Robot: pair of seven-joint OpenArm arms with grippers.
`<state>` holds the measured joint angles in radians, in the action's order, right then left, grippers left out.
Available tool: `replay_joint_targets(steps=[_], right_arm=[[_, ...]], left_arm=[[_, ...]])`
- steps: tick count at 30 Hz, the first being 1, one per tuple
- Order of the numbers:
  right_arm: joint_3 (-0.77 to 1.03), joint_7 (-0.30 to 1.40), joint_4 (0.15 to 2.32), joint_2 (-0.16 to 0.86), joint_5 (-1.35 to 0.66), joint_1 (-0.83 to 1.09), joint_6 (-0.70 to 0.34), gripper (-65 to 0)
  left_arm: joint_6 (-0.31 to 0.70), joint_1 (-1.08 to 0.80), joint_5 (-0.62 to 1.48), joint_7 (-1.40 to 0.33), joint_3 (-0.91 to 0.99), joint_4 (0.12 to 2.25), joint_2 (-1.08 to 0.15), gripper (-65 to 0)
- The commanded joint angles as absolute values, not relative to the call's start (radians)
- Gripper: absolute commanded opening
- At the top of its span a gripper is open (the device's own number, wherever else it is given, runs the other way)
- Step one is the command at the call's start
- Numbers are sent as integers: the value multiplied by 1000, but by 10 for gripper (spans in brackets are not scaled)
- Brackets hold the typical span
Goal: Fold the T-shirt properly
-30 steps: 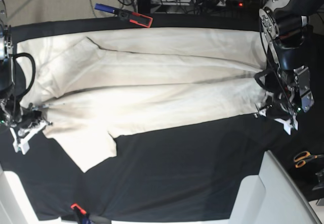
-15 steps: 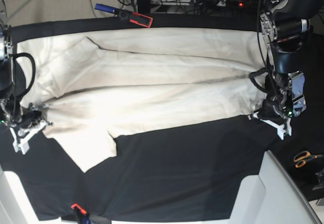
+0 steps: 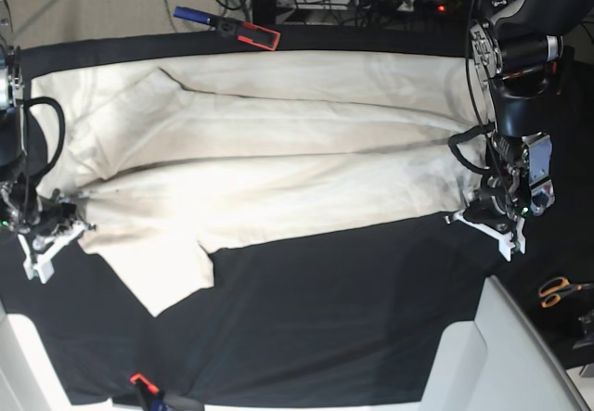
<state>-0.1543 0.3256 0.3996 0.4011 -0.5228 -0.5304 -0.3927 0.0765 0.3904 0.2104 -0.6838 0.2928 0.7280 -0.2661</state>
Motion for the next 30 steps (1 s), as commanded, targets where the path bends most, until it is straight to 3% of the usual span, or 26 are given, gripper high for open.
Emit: replay_joint_targets(steps=[1, 14, 30], right_arm=[[-148, 311, 415, 420, -533, -558, -400, -650], [-148, 311, 423, 420, -533, -558, -400, -650], [-107, 311, 547, 427, -533, -547, -397, -650]], left_arm=[[77, 404, 214, -700, 292, 733, -269, -637], [76, 404, 214, -702, 291, 750, -277, -650], [77, 392, 213, -845, 291, 1070, -280, -650]])
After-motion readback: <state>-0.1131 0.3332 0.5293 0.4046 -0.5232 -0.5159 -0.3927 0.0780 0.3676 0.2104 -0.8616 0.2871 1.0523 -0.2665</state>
